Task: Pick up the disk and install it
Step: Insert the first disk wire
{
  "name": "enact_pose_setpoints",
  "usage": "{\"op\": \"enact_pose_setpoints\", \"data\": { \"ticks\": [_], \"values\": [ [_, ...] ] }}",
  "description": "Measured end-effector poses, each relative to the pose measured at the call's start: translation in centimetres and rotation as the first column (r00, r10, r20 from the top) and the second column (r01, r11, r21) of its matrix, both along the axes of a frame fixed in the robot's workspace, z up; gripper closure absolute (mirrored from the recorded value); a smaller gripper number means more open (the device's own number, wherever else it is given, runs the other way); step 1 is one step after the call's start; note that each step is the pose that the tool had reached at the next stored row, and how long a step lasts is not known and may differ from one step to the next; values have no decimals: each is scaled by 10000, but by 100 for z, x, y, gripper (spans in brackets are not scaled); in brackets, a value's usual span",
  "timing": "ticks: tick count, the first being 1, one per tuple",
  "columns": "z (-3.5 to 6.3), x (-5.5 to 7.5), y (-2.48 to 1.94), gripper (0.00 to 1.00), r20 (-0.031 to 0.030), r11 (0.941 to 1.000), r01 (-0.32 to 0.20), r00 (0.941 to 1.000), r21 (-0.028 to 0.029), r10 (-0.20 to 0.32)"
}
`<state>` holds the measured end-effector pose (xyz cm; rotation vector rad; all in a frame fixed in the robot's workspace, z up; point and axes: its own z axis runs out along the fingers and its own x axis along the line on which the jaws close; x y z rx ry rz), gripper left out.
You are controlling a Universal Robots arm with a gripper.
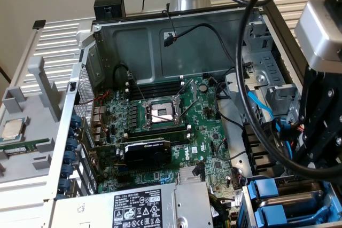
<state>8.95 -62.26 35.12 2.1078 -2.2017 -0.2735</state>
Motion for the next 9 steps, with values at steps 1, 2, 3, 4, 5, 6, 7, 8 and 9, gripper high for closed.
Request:
{"op": "enact_pose_setpoints", "data": {
  "ticks": [1,2,3,4,5,6,7,8,9],
  "values": [
    [1,0,-9,84,-1,10000,1,10000,2,-1],
    [-1,1,-15,84,-1,10000,2,10000,11,-2],
    [-2,0,-16,84,-2,10000,6,10000,29,-6],
    [-3,0,-17,84,-2,10000,14,10000,61,-14],
    [-5,1,-17,84,-1,10000,21,10000,97,-21],
    [-5,0,-17,84,-1,9999,28,10000,119,-28],
    [-5,1,-16,84,-2,9999,32,10000,133,-32],
    [-7,1,-16,84,-2,9999,33,10000,144,-33],
    [-8,0,-16,84,-2,9999,35,10000,146,-35]
  ]
}}
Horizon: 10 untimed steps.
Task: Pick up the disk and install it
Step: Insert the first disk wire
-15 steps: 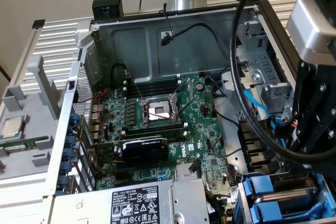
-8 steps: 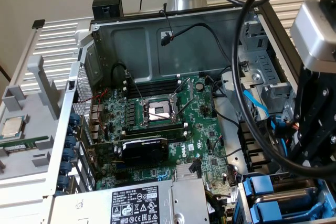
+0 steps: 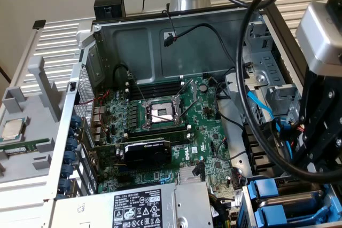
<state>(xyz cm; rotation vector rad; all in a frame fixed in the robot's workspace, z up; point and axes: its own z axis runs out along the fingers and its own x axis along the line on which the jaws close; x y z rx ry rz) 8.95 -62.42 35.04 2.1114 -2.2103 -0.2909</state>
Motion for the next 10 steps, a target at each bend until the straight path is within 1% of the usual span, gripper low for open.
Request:
{"op": "enact_pose_setpoints", "data": {
  "ticks": [4,6,8,10],
  "values": [
    [-6,0,1,84,0,10000,3,10000,0,-3],
    [-12,0,11,84,0,10000,3,10000,0,-3],
    [-14,1,30,84,0,10000,3,10000,-2,-3],
    [-15,0,65,84,0,10000,4,10000,-4,-4]
  ]
}}
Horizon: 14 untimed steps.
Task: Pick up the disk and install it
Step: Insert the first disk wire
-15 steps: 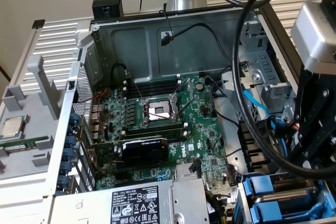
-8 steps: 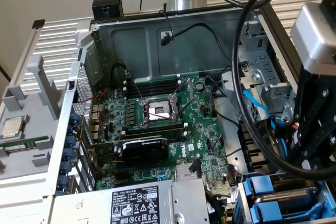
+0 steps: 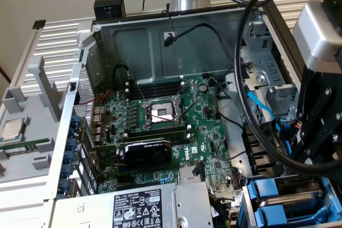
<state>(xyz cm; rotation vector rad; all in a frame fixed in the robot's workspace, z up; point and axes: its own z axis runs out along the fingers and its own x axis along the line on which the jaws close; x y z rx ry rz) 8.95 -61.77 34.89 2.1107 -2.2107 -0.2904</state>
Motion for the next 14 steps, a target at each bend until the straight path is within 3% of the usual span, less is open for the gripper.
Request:
{"op": "enact_pose_setpoints", "data": {
  "ticks": [4,11,14],
  "values": [
    [0,0,70,84,0,10000,0,10000,-52,0],
    [-1,0,70,84,0,9997,0,10000,-227,0],
    [0,0,70,84,0,9997,0,10000,-253,0]
  ]
}}
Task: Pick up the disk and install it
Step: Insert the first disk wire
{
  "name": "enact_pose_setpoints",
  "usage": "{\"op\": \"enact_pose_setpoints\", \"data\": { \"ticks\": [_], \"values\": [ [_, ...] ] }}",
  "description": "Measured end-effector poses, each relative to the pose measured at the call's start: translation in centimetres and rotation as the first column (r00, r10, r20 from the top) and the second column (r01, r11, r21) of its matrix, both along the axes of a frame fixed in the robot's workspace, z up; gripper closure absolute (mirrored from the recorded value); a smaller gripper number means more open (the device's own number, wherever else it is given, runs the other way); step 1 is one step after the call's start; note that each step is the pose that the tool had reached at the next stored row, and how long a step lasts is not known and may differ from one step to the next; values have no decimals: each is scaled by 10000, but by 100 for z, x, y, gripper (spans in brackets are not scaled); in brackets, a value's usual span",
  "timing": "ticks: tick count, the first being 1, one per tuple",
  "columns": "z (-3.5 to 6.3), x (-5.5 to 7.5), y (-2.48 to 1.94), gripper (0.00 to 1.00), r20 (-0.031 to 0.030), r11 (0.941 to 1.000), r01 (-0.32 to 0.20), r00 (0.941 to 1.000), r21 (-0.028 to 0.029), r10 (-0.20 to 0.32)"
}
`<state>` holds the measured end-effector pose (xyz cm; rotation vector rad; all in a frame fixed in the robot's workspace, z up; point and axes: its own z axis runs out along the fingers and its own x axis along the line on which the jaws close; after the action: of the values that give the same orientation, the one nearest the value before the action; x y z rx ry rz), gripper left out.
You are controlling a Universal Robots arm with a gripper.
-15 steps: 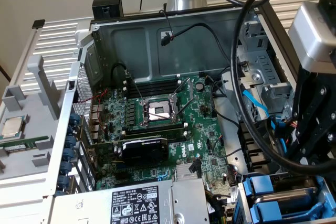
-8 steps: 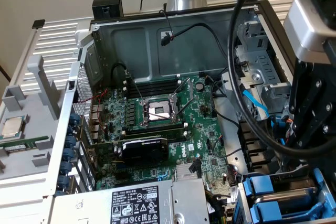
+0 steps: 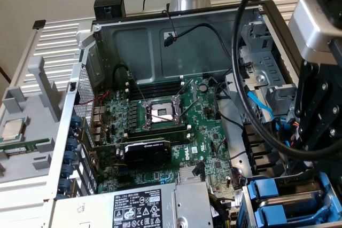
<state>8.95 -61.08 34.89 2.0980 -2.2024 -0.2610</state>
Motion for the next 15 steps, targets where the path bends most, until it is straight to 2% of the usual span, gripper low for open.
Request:
{"op": "enact_pose_setpoints", "data": {
  "ticks": [2,3,5,6,15],
  "values": [
    [-2,0,1,84,0,10000,0,10000,-27,0],
    [-1,0,1,84,1,10000,0,10000,-65,0],
    [-3,0,0,84,10,9998,0,10000,-184,0],
    [-4,0,0,84,11,9998,0,10000,-215,0],
    [-23,-1,0,84,20,9997,1,10000,-241,0]
  ]
}}
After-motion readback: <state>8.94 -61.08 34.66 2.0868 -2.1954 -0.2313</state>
